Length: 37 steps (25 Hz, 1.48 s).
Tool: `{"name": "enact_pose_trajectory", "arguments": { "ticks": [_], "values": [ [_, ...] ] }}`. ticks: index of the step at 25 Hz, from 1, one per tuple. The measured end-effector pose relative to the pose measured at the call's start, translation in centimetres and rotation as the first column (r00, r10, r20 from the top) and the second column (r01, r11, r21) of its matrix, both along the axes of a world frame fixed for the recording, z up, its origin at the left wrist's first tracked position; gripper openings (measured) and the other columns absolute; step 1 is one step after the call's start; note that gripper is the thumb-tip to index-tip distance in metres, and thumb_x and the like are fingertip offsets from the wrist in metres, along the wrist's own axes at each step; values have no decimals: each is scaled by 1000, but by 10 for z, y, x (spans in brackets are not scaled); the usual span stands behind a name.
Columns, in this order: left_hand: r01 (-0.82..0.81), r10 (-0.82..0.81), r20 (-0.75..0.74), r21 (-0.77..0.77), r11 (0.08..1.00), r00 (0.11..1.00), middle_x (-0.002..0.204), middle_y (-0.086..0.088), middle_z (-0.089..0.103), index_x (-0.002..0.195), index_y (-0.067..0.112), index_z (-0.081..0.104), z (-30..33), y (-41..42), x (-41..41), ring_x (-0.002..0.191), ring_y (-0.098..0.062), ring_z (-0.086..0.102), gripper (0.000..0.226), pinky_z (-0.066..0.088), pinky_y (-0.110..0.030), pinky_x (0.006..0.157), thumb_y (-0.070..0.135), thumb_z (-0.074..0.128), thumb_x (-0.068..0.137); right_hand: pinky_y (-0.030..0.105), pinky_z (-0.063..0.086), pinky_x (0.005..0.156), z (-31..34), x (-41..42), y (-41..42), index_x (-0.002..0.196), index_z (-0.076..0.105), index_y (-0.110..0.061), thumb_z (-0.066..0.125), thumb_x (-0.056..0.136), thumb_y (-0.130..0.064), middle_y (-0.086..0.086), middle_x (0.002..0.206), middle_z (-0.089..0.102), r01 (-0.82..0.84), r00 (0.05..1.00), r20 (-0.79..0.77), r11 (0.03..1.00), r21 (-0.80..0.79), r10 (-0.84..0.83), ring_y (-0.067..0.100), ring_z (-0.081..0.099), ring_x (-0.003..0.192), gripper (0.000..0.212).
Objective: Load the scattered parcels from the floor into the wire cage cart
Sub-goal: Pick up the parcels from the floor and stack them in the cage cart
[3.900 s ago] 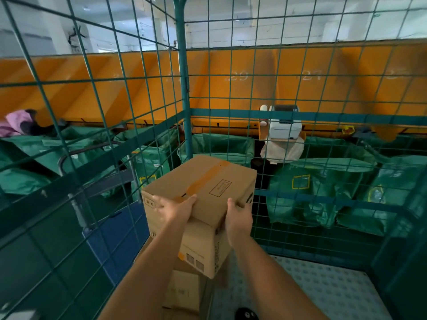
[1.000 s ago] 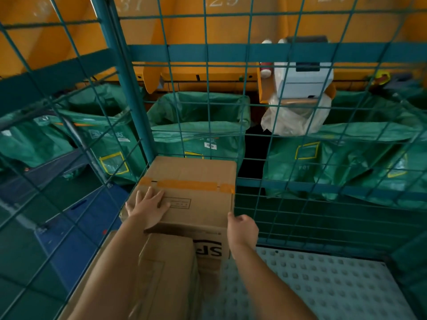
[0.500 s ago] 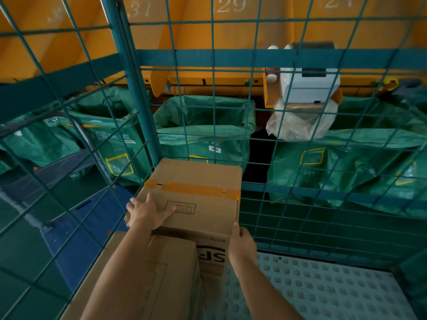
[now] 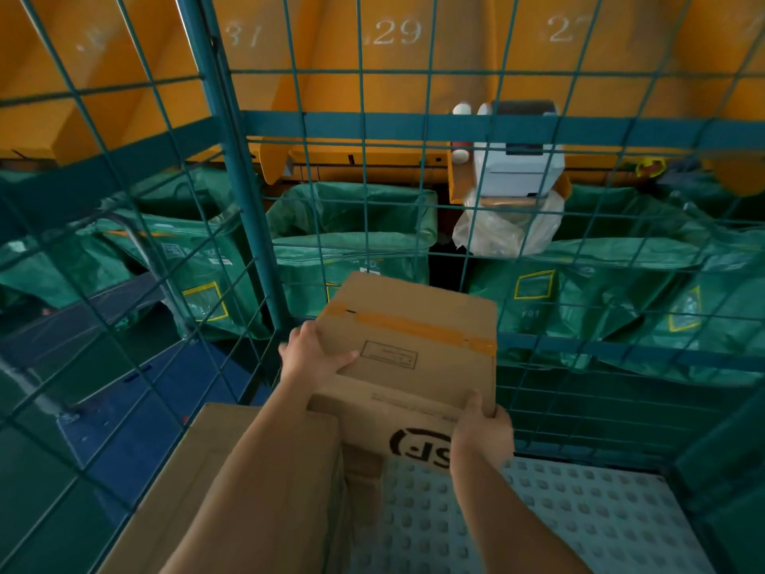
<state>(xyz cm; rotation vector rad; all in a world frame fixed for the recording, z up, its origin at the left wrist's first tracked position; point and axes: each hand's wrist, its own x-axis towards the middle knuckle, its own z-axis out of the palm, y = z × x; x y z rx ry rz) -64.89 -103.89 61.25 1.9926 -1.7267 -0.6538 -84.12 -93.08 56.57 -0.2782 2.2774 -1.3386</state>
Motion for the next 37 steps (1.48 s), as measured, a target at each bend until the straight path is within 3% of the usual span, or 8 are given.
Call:
{"name": "enact_pose_trajectory", "arguments": {
  "ticks": [5,11,15,20,25,30,33,37],
  "values": [
    [52,-66,-83,-162,985,994,128,-4,44,128,18,46,69,43,-13,121,-28,36,70,39,-44,101,54,74,75,50,36,103,75,-9,35,133,50,-2,48,98,-39,21,135,45,93,991,-74,979,-181,-108,40,37,126,52],
    [22,-48,-77,-307,951,996,126,-7,44,124,16,49,153,117,30,121,-32,37,66,39,-45,98,53,74,76,48,37,100,146,31,98,131,51,-2,47,98,-40,21,132,47,24,989,-129,944,-329,-70,40,39,125,51],
    [-12,-17,-78,-362,932,997,118,-5,49,122,14,51,174,161,72,117,-32,38,64,38,-42,91,48,77,76,52,41,94,160,72,135,130,50,-5,44,98,-44,18,133,45,-9,997,-72,967,-253,-9,38,37,126,51],
    [-49,60,78,-146,988,995,137,-11,42,135,19,42,140,193,115,128,-34,32,68,30,-47,105,53,68,82,43,33,102,147,110,172,139,37,-6,37,100,-42,19,143,36,-171,985,16,985,4,170,38,34,130,53],
    [-396,356,-391,-26,918,849,158,-12,-19,154,30,-5,140,233,91,145,-38,-7,116,19,-58,113,40,80,76,44,33,102,160,150,185,136,37,-12,40,96,-49,11,138,42,-302,948,-74,948,102,310,31,41,125,54],
    [-370,336,-490,29,929,804,158,-10,-24,152,20,-16,125,239,60,146,-37,-11,131,13,-58,114,37,84,69,40,44,90,129,133,204,93,55,-16,27,98,-51,7,92,64,-280,941,-202,960,-11,272,24,59,85,46],
    [-270,238,-460,-5,963,856,160,-6,-19,153,23,-13,117,227,68,148,-32,-2,133,18,-50,118,37,87,66,48,44,98,141,70,172,125,51,-10,52,92,-48,15,124,57,-230,973,-31,968,-101,227,35,52,114,51],
    [-180,135,-473,-50,982,871,160,-1,5,154,26,-5,111,205,83,145,-27,17,142,25,-51,116,38,93,52,53,34,108,149,42,151,150,19,-17,72,81,-44,14,150,34,-239,964,75,954,-183,256,37,35,135,91]
  ]
}}
